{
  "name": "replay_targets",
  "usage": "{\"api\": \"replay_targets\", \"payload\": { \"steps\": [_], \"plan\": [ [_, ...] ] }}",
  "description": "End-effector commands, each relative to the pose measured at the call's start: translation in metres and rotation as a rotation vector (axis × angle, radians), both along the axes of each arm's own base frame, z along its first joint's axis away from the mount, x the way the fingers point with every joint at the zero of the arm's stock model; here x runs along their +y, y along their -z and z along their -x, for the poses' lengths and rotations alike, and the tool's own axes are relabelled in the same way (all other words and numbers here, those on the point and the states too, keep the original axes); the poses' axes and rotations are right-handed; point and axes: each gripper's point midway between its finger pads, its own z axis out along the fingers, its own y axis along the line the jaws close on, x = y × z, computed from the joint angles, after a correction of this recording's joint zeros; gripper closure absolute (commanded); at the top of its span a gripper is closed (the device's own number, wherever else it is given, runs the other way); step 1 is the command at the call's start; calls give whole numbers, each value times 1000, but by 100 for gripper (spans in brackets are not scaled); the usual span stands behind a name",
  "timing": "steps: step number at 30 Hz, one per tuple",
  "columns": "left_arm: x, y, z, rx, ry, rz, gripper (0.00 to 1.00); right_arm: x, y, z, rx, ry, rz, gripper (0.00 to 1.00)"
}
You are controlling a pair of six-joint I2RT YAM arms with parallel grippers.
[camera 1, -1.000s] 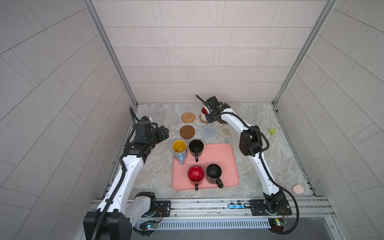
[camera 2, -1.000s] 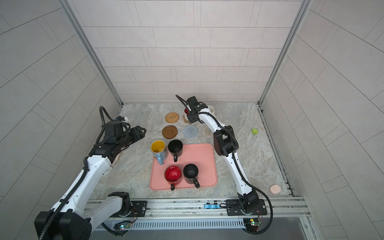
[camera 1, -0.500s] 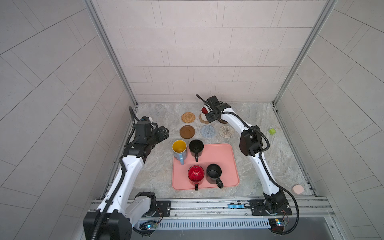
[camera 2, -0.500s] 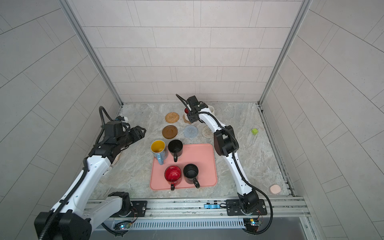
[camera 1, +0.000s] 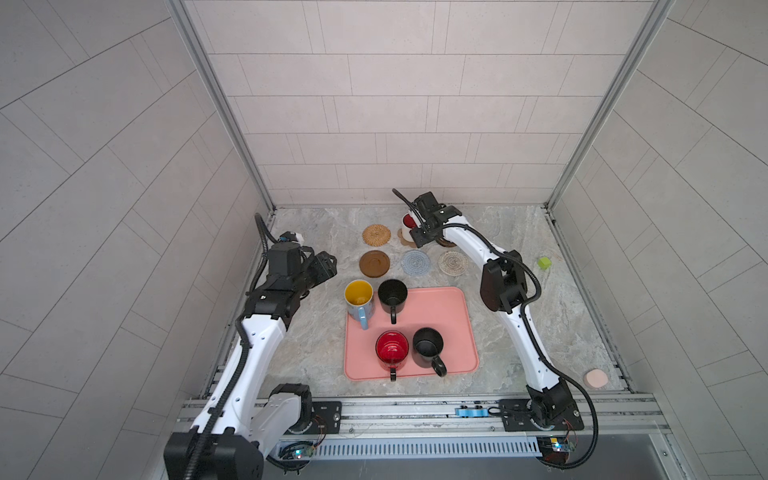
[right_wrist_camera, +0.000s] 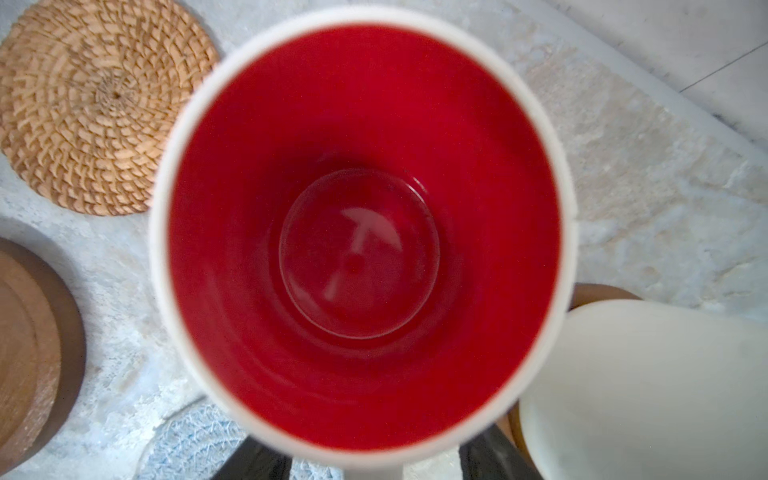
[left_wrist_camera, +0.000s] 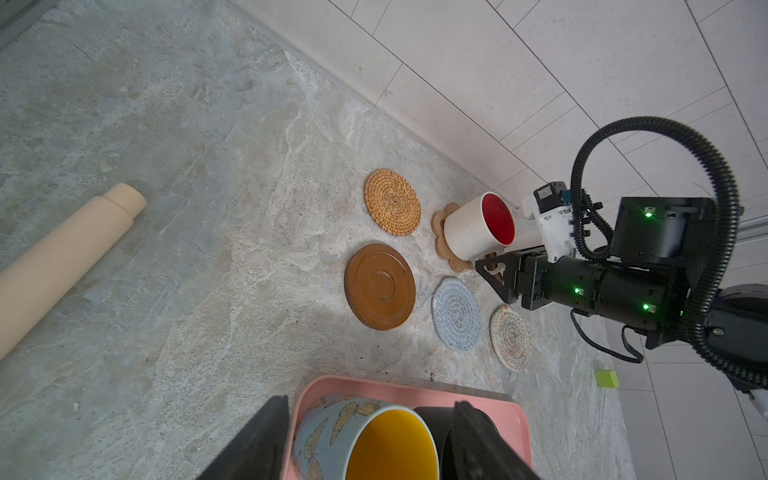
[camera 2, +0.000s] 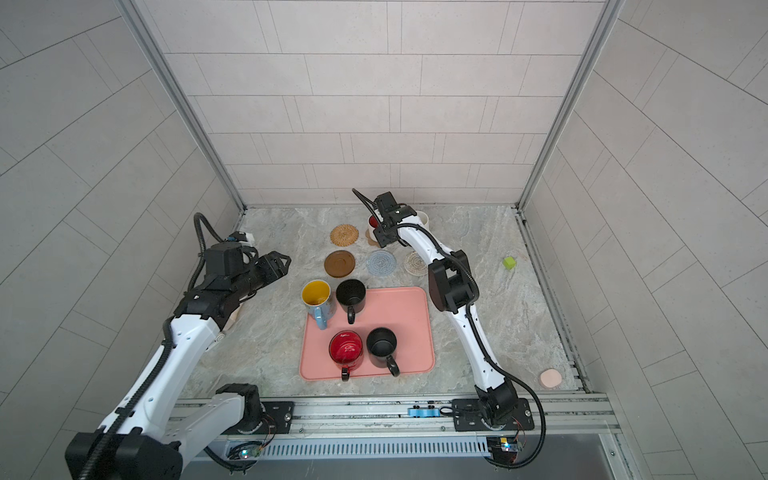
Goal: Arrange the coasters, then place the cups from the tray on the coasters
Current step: 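Lower the red-lined white mug onto the paw-shaped coaster with the right gripper, then open the right gripper and raise it off the red-lined white mug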
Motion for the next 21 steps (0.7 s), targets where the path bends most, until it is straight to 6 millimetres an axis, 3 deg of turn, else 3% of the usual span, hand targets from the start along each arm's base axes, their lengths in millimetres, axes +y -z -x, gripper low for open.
{"api": "replay_targets", "payload": {
  "steps": [1,13,21],
  "plan": [
    [2,-18,2,-47,-7,-2,31,-3,-53,2,-76,4,-24,33],
    [1,-25,7,-68,-2,3,31,-6,-83,16,-111,25,-40,26],
    [2,-26,14,-70,-4,2,30,-9,-109,44,-133,117,-40,23]
  ]
}}
